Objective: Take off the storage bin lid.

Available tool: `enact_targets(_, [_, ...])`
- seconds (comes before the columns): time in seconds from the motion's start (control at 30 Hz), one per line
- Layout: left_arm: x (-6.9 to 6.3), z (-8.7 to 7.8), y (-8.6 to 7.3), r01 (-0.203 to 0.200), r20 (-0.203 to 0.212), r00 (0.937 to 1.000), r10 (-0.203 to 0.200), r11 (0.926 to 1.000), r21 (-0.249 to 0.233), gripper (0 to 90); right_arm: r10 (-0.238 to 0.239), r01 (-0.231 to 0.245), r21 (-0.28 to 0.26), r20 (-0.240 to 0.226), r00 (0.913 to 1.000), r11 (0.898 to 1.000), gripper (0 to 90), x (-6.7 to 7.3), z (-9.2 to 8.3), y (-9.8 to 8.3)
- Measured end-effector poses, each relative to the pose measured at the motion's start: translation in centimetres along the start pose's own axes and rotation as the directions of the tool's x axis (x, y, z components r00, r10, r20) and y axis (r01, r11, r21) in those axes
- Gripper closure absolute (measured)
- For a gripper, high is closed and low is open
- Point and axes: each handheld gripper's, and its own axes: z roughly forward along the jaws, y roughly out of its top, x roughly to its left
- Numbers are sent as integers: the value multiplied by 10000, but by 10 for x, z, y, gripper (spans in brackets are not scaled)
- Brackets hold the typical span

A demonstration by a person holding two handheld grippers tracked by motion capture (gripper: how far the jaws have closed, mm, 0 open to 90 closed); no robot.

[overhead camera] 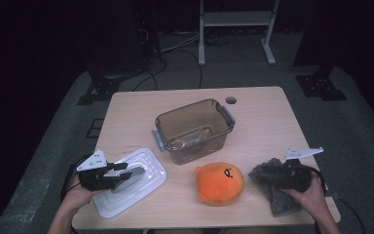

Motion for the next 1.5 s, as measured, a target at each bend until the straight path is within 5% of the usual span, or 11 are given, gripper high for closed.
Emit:
enact_targets(0.3, [-22, 15, 31, -659, 786, 9946, 679, 9974, -282, 490, -50, 50, 2, 16, 10000, 10000, 388, 0, 0, 0])
enact_targets(0.67, [-45, 38, 65, -1164, 1590, 9793, 1249, 9913, -619, 409, -105, 105, -23, 99, 9999, 9999, 378, -1, 0, -1])
enact_targets(0.87, [-58, 55, 82, -1213, 2240, 9656, 1320, 9907, -609, 356, -63, 63, -47, 96, 9999, 10000, 378, -1, -1, -1])
enact_targets(1.37, [-87, 96, 119, -1936, 2956, 9325, 2076, 9781, -762, 290, -65, 66, -78, 86, 9999, 9999, 378, -1, -1, -1])
enact_targets(1.5, [-92, 107, 127, -2040, 3004, 9283, 2190, 9756, -808, 260, -70, 70, -90, 83, 9999, 9999, 378, -2, -2, -1])
